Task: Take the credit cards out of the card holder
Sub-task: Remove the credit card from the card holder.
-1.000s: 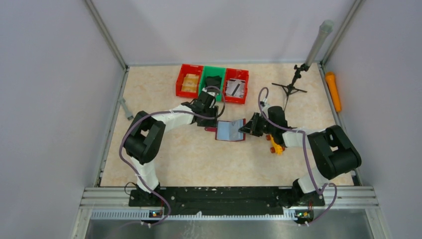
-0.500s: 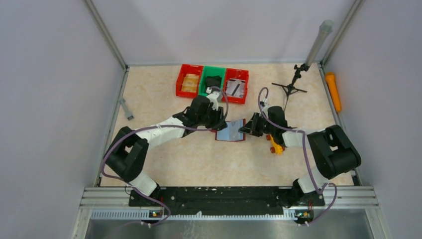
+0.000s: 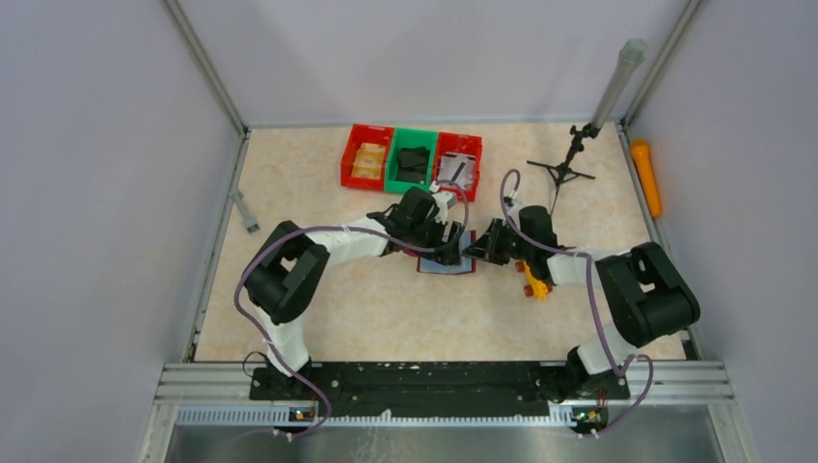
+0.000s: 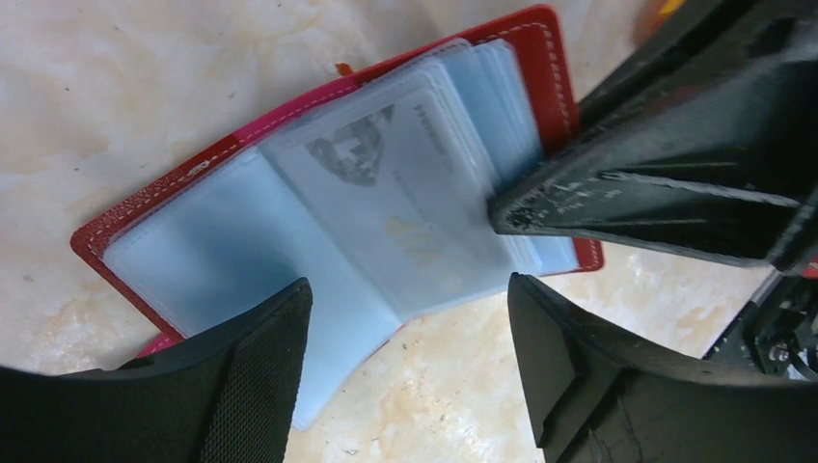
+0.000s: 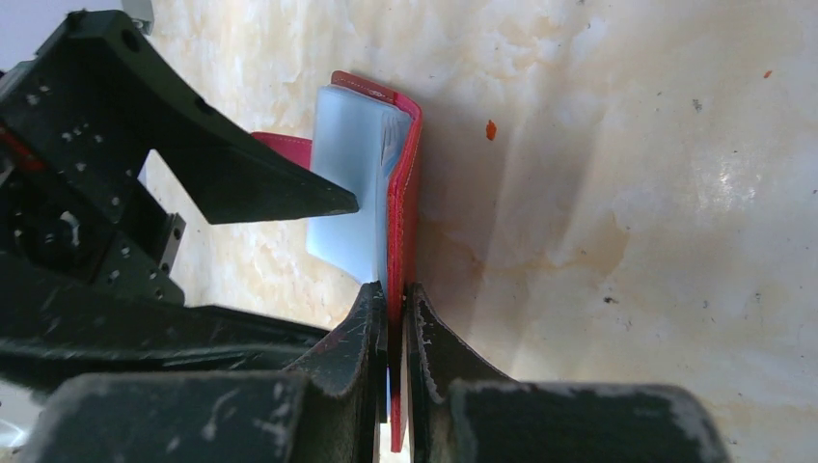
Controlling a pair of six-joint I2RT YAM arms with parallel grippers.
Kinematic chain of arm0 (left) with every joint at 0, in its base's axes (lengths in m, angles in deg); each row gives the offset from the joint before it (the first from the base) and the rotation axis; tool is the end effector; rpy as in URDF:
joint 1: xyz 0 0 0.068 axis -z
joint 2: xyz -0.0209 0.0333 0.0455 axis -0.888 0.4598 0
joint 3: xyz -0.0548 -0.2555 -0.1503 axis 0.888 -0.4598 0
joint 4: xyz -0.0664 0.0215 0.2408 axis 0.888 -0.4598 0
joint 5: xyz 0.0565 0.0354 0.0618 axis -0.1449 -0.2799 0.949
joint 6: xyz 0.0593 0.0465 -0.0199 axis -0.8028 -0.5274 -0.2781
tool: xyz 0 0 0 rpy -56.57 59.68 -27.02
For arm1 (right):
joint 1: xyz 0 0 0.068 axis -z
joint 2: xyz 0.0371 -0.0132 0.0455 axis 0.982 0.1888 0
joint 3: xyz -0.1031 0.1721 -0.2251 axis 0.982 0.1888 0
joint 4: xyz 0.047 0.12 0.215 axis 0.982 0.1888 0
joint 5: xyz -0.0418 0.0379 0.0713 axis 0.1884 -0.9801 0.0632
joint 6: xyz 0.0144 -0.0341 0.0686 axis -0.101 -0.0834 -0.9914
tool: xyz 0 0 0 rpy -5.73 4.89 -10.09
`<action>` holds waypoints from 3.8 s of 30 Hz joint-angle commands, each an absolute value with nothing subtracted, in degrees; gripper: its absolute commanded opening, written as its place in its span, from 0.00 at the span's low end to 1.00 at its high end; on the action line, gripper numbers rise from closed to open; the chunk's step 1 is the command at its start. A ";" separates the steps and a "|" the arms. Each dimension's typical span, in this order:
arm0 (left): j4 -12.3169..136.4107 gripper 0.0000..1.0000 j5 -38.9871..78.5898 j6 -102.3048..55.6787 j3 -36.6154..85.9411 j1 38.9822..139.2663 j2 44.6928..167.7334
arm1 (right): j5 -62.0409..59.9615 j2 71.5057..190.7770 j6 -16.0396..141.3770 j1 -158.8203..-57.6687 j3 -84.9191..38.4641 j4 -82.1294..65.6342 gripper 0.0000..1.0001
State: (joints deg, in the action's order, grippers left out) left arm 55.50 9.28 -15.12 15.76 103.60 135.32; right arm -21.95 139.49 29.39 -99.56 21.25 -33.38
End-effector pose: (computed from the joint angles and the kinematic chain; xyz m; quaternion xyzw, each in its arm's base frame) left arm 0.2913 -0.2813 0.1908 0.2286 0.8868 -0.3185 0.2446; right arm 0.2709 0.1351 0.1665 0.0313 0.8619 0.4181 0.2851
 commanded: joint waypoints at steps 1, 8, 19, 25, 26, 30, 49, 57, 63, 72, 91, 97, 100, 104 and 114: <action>50.01 0.76 11.09 -16.67 20.71 103.43 138.09 | -22.23 140.10 30.11 -99.33 19.97 -35.32 0.00; 49.12 0.80 8.11 -17.41 22.18 103.51 139.94 | -22.40 140.06 30.02 -99.41 20.05 -35.39 0.00; 42.09 0.51 7.85 -18.37 27.43 103.35 145.77 | -22.14 139.96 30.02 -99.33 20.06 -35.38 0.00; 40.10 0.33 7.61 -16.70 28.63 101.81 148.16 | -21.60 139.07 30.15 -99.39 20.52 -35.51 0.12; 40.02 0.31 7.26 -16.18 28.50 101.30 148.34 | -21.35 138.75 30.11 -99.38 20.70 -35.53 0.13; 40.10 0.24 6.88 -15.16 27.96 100.05 148.56 | -21.08 138.31 30.20 -99.36 20.85 -35.49 0.12; 34.81 0.18 11.95 -14.07 30.60 99.17 151.92 | -25.20 136.78 28.48 -98.92 23.24 -42.40 0.03; 35.05 0.18 11.19 -13.97 30.51 99.11 151.74 | -27.46 138.24 27.56 -98.96 23.32 -45.08 0.09; 35.07 0.18 11.02 -13.97 30.48 99.12 151.74 | -28.09 138.10 27.38 -98.97 23.50 -45.90 0.09; 35.16 0.18 10.42 -13.90 30.45 99.14 151.81 | -29.34 138.38 26.81 -98.96 23.89 -47.61 0.15; 34.96 0.18 9.98 -13.89 30.49 99.13 151.64 | -28.60 140.78 27.54 -98.93 22.13 -44.15 0.01; 36.72 0.23 9.04 -13.17 29.11 98.84 150.18 | -24.73 141.58 30.05 -98.96 20.13 -36.86 0.00; 38.63 0.26 6.63 -12.27 27.50 97.89 149.36 | -23.73 141.22 30.51 -98.92 19.96 -35.77 0.00; 40.87 0.36 2.70 -11.16 25.74 96.42 148.40 | -22.92 140.56 30.88 -98.91 19.82 -34.79 0.00; 46.74 0.80 -0.49 -10.58 20.55 95.53 142.95 | -25.57 139.74 29.70 -98.90 20.94 -38.82 0.00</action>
State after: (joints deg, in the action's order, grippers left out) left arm 48.87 -5.24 -8.50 22.40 96.80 142.29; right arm -24.47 140.71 29.41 -98.89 21.25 -35.39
